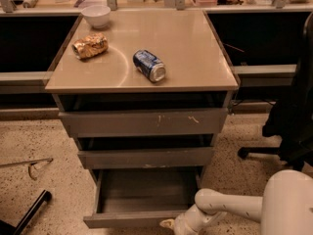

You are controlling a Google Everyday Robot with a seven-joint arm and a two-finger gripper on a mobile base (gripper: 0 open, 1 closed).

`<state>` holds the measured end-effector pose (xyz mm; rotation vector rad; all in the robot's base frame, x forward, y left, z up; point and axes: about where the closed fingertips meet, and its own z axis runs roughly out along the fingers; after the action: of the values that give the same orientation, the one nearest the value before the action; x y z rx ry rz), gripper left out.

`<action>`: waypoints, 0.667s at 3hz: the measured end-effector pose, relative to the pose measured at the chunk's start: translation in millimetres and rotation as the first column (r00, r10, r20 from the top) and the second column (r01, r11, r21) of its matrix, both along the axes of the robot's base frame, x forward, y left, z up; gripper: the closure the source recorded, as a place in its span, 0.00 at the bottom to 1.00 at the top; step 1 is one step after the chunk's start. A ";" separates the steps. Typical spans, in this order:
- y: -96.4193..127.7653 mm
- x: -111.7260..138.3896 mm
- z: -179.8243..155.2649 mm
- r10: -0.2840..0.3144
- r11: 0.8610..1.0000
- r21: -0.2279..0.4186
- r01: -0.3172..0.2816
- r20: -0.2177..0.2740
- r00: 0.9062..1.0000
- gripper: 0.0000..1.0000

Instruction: Close bottom drawer

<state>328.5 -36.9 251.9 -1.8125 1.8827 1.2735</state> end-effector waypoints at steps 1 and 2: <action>20.0 27.3 -21.5 -0.027 0.999 0.048 0.025 0.050 0.998 0.00; 44.2 69.2 -48.0 -0.049 0.998 0.036 0.045 0.119 0.992 0.00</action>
Offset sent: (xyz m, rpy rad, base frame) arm 0.0898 0.0399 -0.0600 0.0259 -0.1440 -0.0946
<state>397.7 7.3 204.0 -1.7752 1.8180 1.1470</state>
